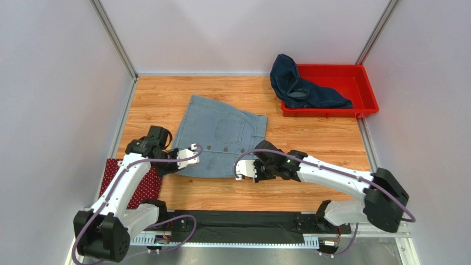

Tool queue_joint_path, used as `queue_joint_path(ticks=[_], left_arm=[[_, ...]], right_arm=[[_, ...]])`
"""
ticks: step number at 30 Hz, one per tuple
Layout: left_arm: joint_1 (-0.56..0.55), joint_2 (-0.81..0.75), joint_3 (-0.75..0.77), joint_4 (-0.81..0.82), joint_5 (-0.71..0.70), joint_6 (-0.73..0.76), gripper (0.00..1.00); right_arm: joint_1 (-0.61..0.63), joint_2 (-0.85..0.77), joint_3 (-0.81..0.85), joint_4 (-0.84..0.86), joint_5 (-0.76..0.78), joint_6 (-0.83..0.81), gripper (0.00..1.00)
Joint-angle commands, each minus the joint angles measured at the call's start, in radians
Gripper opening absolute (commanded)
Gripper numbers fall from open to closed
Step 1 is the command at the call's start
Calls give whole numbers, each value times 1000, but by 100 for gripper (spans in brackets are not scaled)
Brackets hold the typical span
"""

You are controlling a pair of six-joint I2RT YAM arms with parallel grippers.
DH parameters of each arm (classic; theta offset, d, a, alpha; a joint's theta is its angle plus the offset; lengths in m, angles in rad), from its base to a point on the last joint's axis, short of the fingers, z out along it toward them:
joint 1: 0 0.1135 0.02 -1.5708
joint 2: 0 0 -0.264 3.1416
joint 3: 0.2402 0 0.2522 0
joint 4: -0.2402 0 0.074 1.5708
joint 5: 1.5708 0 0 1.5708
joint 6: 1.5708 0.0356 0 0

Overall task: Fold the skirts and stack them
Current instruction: Fold the skirt at the center of the board.

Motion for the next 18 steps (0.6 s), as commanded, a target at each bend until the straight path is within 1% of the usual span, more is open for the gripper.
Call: queue_joint_path(ticks=[1, 2, 3, 4, 5, 6, 8, 9, 10, 11, 12, 13, 14, 15, 16, 17, 18], left_arm=[[23, -70, 118, -285, -19, 23, 0], [25, -85, 138, -325, -28, 22, 0], [26, -117, 181, -364, -51, 23, 0], [26, -130, 206, -431, -65, 20, 0], [28, -141, 229, -456, -76, 14, 0], [29, -148, 276, -467, -103, 3, 0], [29, -141, 318, -432, -128, -38, 0], [29, -120, 336, -404, -135, -49, 0], [29, -103, 374, -331, -134, -62, 0], [29, -81, 394, -290, -129, -85, 0], [29, -28, 432, -245, -131, -98, 0], [28, 5, 454, -152, -132, -116, 0], [28, 40, 476, -105, -136, -153, 0], [23, 113, 520, -61, -145, -177, 0], [19, 152, 545, 17, -146, -194, 0], [11, 193, 571, 48, -148, -228, 0], [-13, 279, 627, 74, -161, -242, 0]], right_arm=[[71, -125, 130, -334, -72, 97, 0], [90, -135, 156, -387, -117, 117, 0], [94, -141, 183, -496, -144, 137, 0], [94, -147, 241, -542, -210, 179, 0], [96, -147, 262, -579, -238, 192, 0], [94, -147, 282, -630, -260, 201, 0], [87, -133, 321, -638, -277, 223, 0], [50, -121, 334, -630, -277, 233, 0], [20, -110, 343, -580, -278, 255, 0], [-69, -80, 360, -555, -312, 291, 0], [-114, -61, 365, -511, -330, 308, 0], [-155, -40, 371, -497, -344, 322, 0], [-212, 8, 380, -480, -329, 357, 0], [-231, 28, 385, -453, -309, 373, 0], [-247, 54, 389, -443, -283, 379, 0], [-270, 91, 394, -429, -266, 397, 0], [-284, 109, 404, -402, -263, 401, 0]])
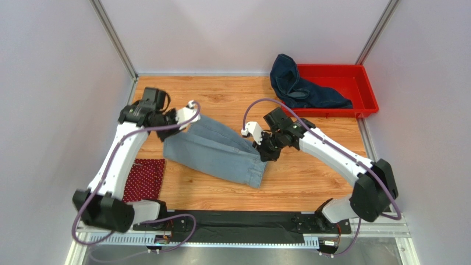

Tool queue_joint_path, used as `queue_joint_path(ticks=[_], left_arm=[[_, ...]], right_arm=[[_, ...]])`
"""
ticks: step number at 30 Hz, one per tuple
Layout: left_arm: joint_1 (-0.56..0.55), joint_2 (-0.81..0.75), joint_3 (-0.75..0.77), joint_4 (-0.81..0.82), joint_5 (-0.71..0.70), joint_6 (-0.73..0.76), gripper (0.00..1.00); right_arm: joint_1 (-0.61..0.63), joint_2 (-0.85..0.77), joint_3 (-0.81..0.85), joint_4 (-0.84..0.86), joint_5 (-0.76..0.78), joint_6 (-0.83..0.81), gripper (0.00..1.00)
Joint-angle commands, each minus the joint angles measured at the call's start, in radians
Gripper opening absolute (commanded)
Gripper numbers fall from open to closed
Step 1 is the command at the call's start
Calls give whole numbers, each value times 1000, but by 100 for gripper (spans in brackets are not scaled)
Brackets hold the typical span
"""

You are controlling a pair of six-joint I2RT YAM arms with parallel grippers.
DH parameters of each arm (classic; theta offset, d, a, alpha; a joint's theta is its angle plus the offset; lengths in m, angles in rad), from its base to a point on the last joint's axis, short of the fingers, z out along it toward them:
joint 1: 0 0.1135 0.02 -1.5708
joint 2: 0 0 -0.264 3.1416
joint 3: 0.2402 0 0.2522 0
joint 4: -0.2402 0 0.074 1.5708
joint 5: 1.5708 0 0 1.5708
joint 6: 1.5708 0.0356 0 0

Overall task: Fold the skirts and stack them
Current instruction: Fold the skirt at the center of the board.

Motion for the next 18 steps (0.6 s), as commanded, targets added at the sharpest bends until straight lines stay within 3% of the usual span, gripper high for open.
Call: queue_joint_path(ticks=[1, 8, 18], left_arm=[[-35, 184, 139, 246, -111, -109, 0], [-119, 565, 429, 293, -226, -206, 0], [-119, 856, 547, 346, -375, -224, 0]], right_arm=[[-53, 67, 31, 14, 48, 93, 0], [-158, 151, 22, 135, 79, 127, 0], [-194, 294, 35, 235, 96, 134, 0]])
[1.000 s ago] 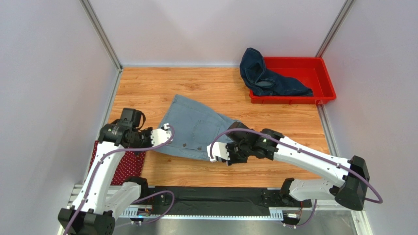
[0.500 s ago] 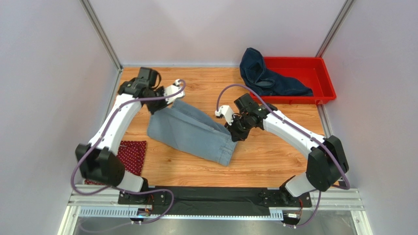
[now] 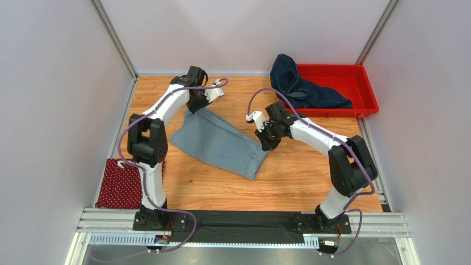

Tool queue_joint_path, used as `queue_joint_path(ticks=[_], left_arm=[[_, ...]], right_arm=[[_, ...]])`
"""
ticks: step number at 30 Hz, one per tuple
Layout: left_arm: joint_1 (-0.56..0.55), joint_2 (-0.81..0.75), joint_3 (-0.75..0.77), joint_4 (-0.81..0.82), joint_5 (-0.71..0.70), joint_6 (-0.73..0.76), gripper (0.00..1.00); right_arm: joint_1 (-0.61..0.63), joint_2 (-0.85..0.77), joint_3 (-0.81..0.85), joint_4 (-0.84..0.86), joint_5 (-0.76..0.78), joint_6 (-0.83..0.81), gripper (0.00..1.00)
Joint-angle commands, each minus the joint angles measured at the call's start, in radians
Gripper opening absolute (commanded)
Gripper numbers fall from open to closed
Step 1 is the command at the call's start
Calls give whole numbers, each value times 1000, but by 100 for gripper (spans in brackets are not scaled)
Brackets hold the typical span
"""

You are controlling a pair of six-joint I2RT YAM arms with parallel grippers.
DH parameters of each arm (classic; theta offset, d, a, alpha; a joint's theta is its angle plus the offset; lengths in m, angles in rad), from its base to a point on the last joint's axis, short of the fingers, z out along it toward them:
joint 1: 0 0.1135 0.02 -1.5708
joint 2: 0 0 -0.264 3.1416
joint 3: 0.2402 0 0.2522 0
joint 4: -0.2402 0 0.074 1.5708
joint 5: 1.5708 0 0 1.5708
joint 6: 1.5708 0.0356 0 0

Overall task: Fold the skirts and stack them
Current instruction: Fold the skirt at the center of the board.

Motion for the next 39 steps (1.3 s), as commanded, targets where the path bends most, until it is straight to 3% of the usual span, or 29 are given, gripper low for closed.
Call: queue_joint_path(ticks=[1, 5, 6, 7, 8, 10, 11, 13, 16, 19, 22, 25, 28, 31, 34, 35, 36, 39], left_arm=[[14, 57, 69, 53, -140, -18, 0], [9, 143, 144, 51, -151, -41, 1], [8, 153, 155, 54, -152, -53, 11], [8, 163, 163, 57, -151, -61, 21], [8, 163, 170, 72, -152, -69, 39], [8, 157, 177, 86, -149, -92, 52], [8, 148, 178, 102, -149, -105, 60], [8, 105, 175, 116, -146, -118, 67], [20, -3, 102, 116, -85, -153, 91], [34, -126, -13, 116, 0, -164, 93], [63, -204, -186, 120, 47, -179, 91], [124, -226, -369, 169, 47, -185, 89], [187, -202, -417, 192, 68, -213, 85], [209, -194, -466, 230, 90, -205, 81], [209, -217, -564, 278, 117, -182, 80], [209, -219, -575, 286, 124, -179, 80], [209, -223, -586, 286, 127, -176, 79], [209, -234, -630, 287, 122, -167, 78]], right_arm=[[-11, 32, 26, -9, 44, 19, 0], [-12, 32, 21, 31, 76, 44, 3], [-14, 32, 20, 38, 78, 46, 5], [-12, 32, 20, 46, 87, 52, 17], [-12, 33, 26, 57, 99, 73, 26], [-14, 33, 36, 58, 150, 101, 42], [-14, 21, 40, 69, 176, 140, 45], [-12, -11, 47, 81, 236, 193, 50], [-11, -126, 3, 133, 172, 338, 55], [-6, -273, -116, 176, 156, 517, 71], [24, -342, -236, 216, 173, 663, 72], [47, -323, -279, 226, 153, 786, 72], [58, -268, -295, 308, 106, 846, 75], [52, -176, -290, 345, 153, 845, 76], [11, -104, -287, 397, 132, 845, 65], [0, -65, -272, 405, 125, 827, 60], [-9, -47, -261, 402, 148, 813, 48], [-52, 24, -189, 378, 184, 748, 45]])
